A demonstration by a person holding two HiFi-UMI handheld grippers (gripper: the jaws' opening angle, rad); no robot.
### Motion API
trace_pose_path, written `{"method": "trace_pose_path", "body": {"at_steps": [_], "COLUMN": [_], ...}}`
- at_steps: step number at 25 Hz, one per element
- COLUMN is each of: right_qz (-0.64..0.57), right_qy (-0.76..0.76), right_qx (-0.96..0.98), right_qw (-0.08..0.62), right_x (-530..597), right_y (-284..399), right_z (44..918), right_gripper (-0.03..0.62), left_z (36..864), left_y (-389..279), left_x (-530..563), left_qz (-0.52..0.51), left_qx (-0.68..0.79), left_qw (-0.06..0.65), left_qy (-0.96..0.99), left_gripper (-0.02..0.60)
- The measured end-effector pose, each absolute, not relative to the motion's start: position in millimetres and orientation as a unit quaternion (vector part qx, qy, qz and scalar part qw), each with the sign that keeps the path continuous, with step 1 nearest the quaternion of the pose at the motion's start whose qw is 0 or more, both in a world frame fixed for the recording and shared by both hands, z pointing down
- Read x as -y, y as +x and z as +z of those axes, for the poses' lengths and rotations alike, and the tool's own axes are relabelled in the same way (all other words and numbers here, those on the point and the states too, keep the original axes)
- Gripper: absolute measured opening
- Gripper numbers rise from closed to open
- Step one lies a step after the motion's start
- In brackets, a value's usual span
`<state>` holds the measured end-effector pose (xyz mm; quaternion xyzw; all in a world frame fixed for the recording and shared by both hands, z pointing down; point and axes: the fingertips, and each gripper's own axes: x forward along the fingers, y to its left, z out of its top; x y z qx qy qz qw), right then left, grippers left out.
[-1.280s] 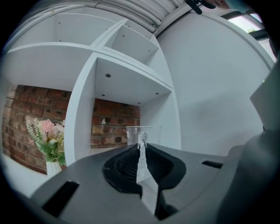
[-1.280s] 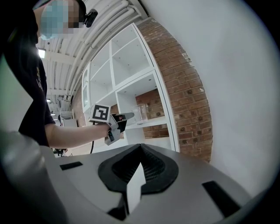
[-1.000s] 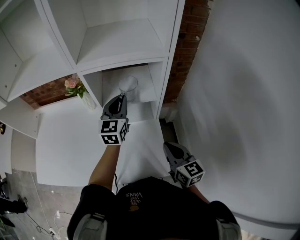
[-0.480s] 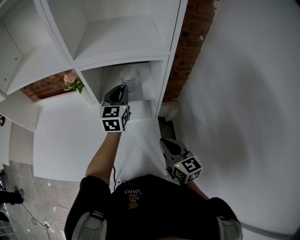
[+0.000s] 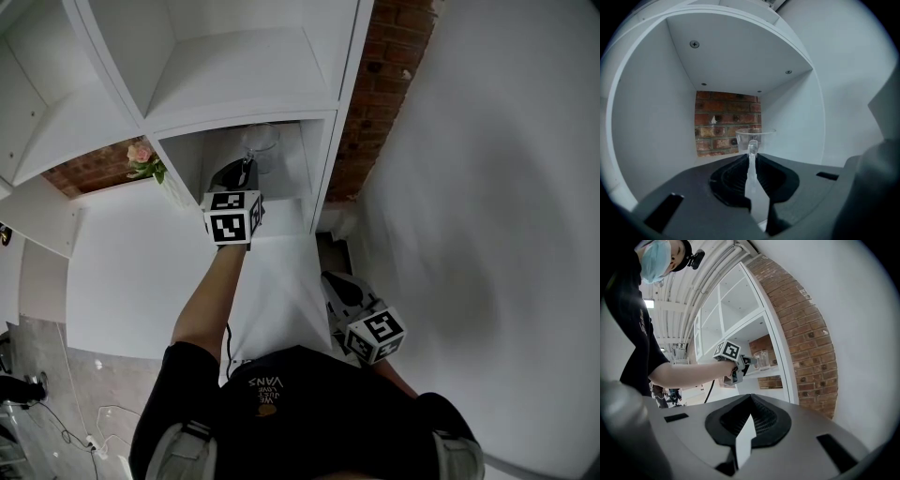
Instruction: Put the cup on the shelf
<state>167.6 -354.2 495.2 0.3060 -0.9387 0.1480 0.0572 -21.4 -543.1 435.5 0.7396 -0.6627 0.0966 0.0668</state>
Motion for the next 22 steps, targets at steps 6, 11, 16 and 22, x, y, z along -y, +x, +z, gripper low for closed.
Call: {"method": "trace_pose_path", "body": {"at_steps": [6, 11, 16, 22], "right_qz": [0.146, 0.144, 0.143, 0.141], "right_qy": [0.307, 0.312, 0.324, 0.342], "right_qx": [0.939, 0.938, 0.934, 0.928], "right_qw": [0.053, 0.048, 0.045, 0.042], "right_x": [352.5, 349.1, 342.2, 330.3], "right_y": [170.0, 170.6, 167.8, 159.5], "right_z": [493.3, 491.5, 490.6, 488.5], "right_gripper": [0.0, 0.0, 0.0, 0.0], "left_z": [436.3, 435.2, 431.4, 432.0], "left_y": [-22.4, -18.4, -16.0, -21.6], "left_x": [544.4, 542.5, 535.6, 519.4], "left_qz": [0.096, 0.084, 0.064, 0.048], "left_qx": [0.664, 0.646, 0.631, 0.617], "left_qw": [0.072, 0.076, 0.065, 0.067], "left_qy": [0.738, 0.755, 0.77, 0.783], "left_gripper": [0.029, 0.041, 0.086, 0.099]}}
